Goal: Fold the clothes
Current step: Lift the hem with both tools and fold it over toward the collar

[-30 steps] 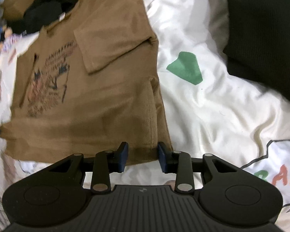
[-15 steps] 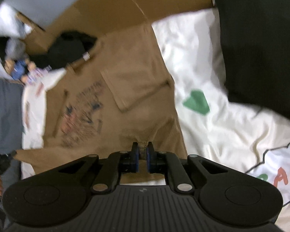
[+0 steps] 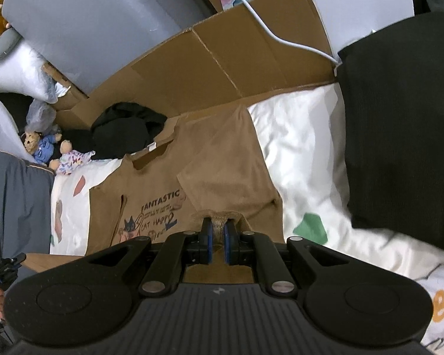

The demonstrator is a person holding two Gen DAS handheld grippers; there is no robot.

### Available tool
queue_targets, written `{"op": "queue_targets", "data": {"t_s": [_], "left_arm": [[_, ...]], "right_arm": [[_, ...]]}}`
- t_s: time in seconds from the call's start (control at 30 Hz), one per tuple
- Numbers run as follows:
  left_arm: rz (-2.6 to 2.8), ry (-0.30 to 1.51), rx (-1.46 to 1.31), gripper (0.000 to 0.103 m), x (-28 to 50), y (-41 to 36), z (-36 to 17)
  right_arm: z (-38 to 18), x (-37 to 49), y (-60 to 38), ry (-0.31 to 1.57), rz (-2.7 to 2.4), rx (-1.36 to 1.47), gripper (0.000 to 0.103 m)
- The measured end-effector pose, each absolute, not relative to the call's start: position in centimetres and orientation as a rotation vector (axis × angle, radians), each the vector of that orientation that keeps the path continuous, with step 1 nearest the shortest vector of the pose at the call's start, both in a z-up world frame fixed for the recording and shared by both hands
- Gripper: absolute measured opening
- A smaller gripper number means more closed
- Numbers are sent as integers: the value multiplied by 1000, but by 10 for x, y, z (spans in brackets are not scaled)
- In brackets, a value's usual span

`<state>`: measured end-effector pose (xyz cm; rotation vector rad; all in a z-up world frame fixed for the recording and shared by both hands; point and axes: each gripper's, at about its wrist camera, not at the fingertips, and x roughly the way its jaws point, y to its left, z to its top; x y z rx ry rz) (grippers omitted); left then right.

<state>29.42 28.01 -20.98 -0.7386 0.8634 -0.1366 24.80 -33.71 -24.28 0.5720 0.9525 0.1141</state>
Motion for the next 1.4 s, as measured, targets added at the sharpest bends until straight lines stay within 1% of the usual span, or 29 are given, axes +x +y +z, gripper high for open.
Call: {"op": "queue_targets", "data": {"t_s": [0.1,0.27,0.37,0.5,0.77,1.03,1.17,1.4], "left_arm": [[-147,874,-739,5,314,284,-225],[-169,886,-759,5,350,289,-255],[-164,896,-786,5,373,295,-275],[-153,918,-788,5,403,298,-293],[-99,888,-800,4,446,299,-312],[-69,894,-849,4,484,300,-326],[-70,902,-880,4,493,300,-328],[-79,927,-852,4,508,300,-330]], "right_arm": [[-248,258,-337,946,108,578,7],[-268,290,-333,985,92,541,7],[-290,317,-335,1015,63,547,7],[-301,346,-336,1020,32,551,7],[-319,395,-334,1007,-38,549,6],[-338,429,-341,1005,-93,617,6],[-348,439,-343,1019,-114,623,6],[-358,449,-345,1019,-137,651,6]]}}
